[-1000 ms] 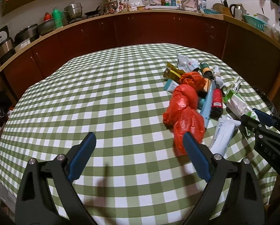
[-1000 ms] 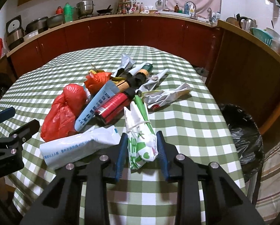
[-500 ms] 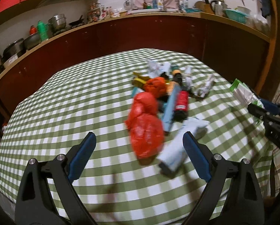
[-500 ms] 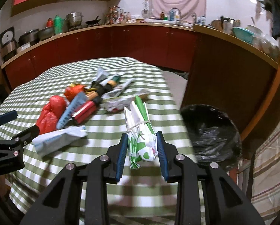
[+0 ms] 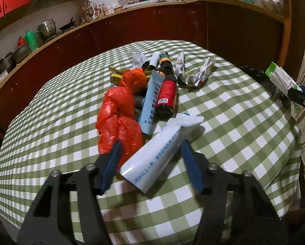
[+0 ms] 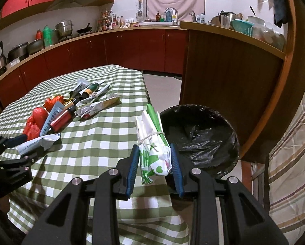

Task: Collect trash
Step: 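Lift the package with the right tool while the left tool grasps the white tube, then carry both items over the bin and open both tools to drop them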

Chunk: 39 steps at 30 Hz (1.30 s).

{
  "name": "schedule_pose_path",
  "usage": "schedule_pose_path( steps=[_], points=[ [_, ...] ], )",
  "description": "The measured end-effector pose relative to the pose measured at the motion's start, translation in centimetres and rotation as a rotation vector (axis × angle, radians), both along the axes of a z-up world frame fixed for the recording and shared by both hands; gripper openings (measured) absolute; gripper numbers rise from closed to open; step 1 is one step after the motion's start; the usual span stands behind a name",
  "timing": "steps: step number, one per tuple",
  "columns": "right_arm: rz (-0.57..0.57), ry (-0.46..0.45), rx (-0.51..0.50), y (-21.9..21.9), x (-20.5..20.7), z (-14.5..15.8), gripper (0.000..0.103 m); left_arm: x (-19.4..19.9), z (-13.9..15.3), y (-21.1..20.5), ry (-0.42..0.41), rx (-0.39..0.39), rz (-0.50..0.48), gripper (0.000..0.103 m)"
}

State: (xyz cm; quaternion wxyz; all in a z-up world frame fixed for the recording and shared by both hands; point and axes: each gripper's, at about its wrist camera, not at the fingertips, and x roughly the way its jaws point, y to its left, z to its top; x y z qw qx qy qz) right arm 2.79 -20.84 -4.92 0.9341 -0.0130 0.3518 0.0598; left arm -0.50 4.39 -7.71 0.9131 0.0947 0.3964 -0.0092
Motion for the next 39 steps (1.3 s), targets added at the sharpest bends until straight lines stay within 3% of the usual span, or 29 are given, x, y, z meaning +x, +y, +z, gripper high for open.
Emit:
schedule_pose_path(
  steps=[9,12,22,27,39],
  points=[
    [0.004,0.000,0.011,-0.2,-0.2,-0.2,0.032,-0.4,0.6,0.2,-0.022,-0.042,0.016,0.037],
    [0.005,0.000,0.012,-0.1,-0.2,-0.3,0.032,-0.8,1.1,0.5,-0.033,-0.061,0.019,0.020],
    [0.010,0.004,0.011,-0.1,-0.1,-0.5,0.032,-1.3,1.5,0.7,-0.039,-0.079,0.009,0.018],
    [0.008,-0.003,0.013,-0.1,-0.2,-0.5,0.032,-2.2,2.8,0.9,-0.109,-0.078,0.015,0.018],
    [-0.019,-0.026,-0.004,-1.0,0.0,-0.2,0.032,-0.9,4.3,-1.0,-0.166,-0.094,0.006,0.015]
  ],
)
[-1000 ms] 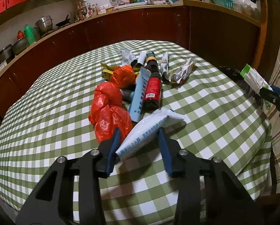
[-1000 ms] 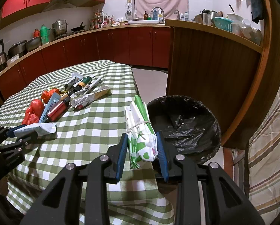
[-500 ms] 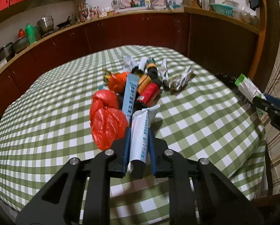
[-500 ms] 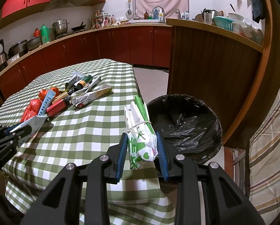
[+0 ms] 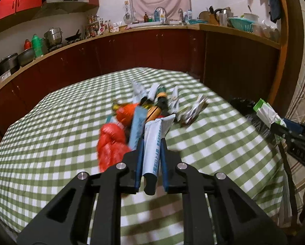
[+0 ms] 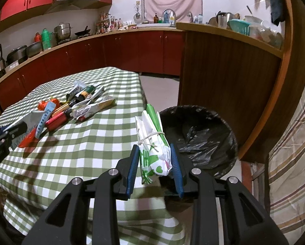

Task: Collect trash
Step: 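Carry both items over the bin and open both tools to drop them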

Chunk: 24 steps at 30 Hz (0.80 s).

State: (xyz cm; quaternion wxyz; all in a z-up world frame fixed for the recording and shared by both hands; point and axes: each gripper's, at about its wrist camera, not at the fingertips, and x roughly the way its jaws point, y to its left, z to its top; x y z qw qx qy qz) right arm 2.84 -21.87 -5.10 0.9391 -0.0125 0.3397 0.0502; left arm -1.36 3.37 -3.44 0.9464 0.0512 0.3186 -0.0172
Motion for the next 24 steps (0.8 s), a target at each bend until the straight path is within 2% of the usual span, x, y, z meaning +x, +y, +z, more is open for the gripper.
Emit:
schedule_pose_path(
  steps=[4,10,24],
  points=[
    [-0.026,-0.017,-0.007,-0.8,0.4,0.4,0.032,1.4,0.5,-2.2,-0.035,-0.007,-0.030,0.015],
    [-0.081,-0.035,-0.020,-2.6,1.7,0.5,0.032,4.1,0.5,-6.1,-0.028,-0.051,-0.090,0.015],
    [-0.176,-0.028,-0.003,-6.3,4.8,-0.9,0.032,9.1,-1.2,-14.5,-0.005,-0.036,-0.180,0.015]
  ],
)
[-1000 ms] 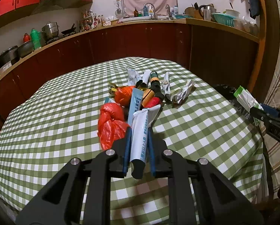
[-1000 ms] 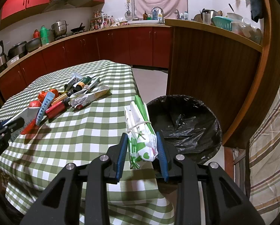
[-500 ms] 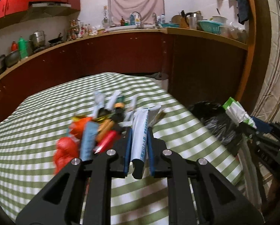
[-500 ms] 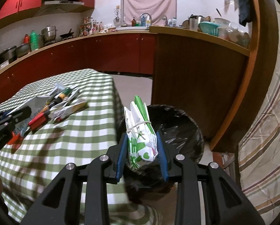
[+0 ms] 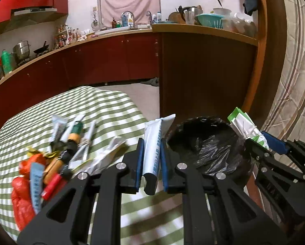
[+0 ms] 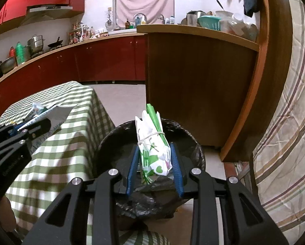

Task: Collect trash
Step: 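Carry both items over the bin and open both tools to drop them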

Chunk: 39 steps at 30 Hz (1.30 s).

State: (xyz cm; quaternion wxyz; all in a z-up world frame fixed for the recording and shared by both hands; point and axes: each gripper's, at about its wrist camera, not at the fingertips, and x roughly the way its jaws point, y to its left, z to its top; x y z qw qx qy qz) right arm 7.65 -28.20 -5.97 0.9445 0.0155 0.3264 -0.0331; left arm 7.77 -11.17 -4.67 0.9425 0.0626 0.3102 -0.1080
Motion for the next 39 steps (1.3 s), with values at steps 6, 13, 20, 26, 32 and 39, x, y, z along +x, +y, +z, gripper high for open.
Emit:
schedule_pose_path(
  steps=[6,13,20,26,32,39],
  points=[
    [-0.023,0.008,0.015,-1.6,1.1,-0.8,0.032,1.4,-0.7,-2.6,0.011,0.016,-0.027,0.015],
    [-0.041,0.016,0.034,-3.0,2.2,-1.3,0.032,2.6,-1.1,-4.3,0.038,0.025,-0.038,0.015],
    [-0.048,0.017,0.054,-4.1,2.8,-1.5,0.032,4.0,-1.5,-5.8,0.079,0.035,-0.035,0.016],
    [-0.050,0.021,0.068,-4.7,3.5,-1.6,0.033,4.8,-1.8,-6.1,0.109,0.043,-0.033,0.020],
    [-0.044,0.039,0.076,-5.0,4.1,-2.1,0.037,5.3,-2.0,-6.4,0.135,0.047,-0.043,0.028],
    [-0.071,0.021,0.077,-5.5,3.7,-1.6,0.043,5.2,-1.8,-6.7,0.125,0.037,-0.043,0.051]
  ],
)
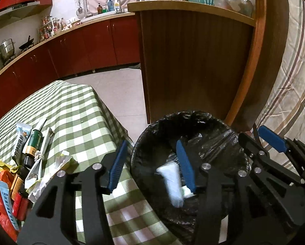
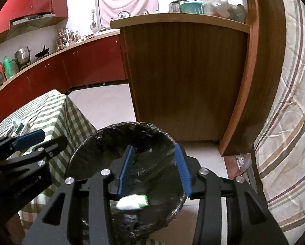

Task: Collect trash
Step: 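Carry both items over the bin and open both tools to drop them, then return both tools to the table and grasp the red plastic bag with the left tool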

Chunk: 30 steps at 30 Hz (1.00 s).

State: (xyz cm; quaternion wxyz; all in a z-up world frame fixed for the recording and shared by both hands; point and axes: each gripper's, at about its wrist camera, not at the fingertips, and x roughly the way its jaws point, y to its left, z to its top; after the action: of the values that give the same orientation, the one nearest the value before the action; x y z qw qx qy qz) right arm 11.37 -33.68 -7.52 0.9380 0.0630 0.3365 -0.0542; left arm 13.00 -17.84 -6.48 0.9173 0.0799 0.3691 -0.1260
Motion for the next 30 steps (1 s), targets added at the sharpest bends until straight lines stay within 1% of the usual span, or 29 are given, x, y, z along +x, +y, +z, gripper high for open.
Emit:
schedule_pose_path(
  steps=[4,5,6,10,13,16,22,30],
  points=[
    [-0.008,0.005,-0.002,0.0,-0.3,0.3,0.047,-0.4,0.2,0.6,-0.006,-0.005,0.009,0.058],
    [-0.008,0.005,-0.006,0.2,-0.4,0.4,0.048,-0.5,0.3,0.8,-0.008,-0.009,0.011,0.058],
    [-0.006,0.003,-0.009,0.4,-0.5,0.6,0.050,-0.7,0.5,1.1,-0.010,-0.011,0.013,0.059],
    [0.007,-0.003,-0.011,1.3,-0.9,1.1,0.059,-1.8,1.4,2.7,-0.022,-0.012,0.033,0.066],
    [0.030,-0.004,-0.011,2.4,-1.2,1.5,0.062,-2.7,2.0,4.5,-0.029,-0.005,0.053,0.068],
    [0.063,-0.007,0.002,4.0,-1.6,1.9,0.063,-3.7,2.5,6.6,-0.031,0.008,0.083,0.069],
    [0.141,-0.011,-0.001,8.2,-2.0,2.4,0.063,-5.9,3.3,11.8,-0.034,0.036,0.177,0.070],
    [0.254,-0.002,-0.014,13.8,-2.9,2.5,0.063,-9.0,3.3,18.0,-0.038,0.085,0.298,0.070]
  ],
)
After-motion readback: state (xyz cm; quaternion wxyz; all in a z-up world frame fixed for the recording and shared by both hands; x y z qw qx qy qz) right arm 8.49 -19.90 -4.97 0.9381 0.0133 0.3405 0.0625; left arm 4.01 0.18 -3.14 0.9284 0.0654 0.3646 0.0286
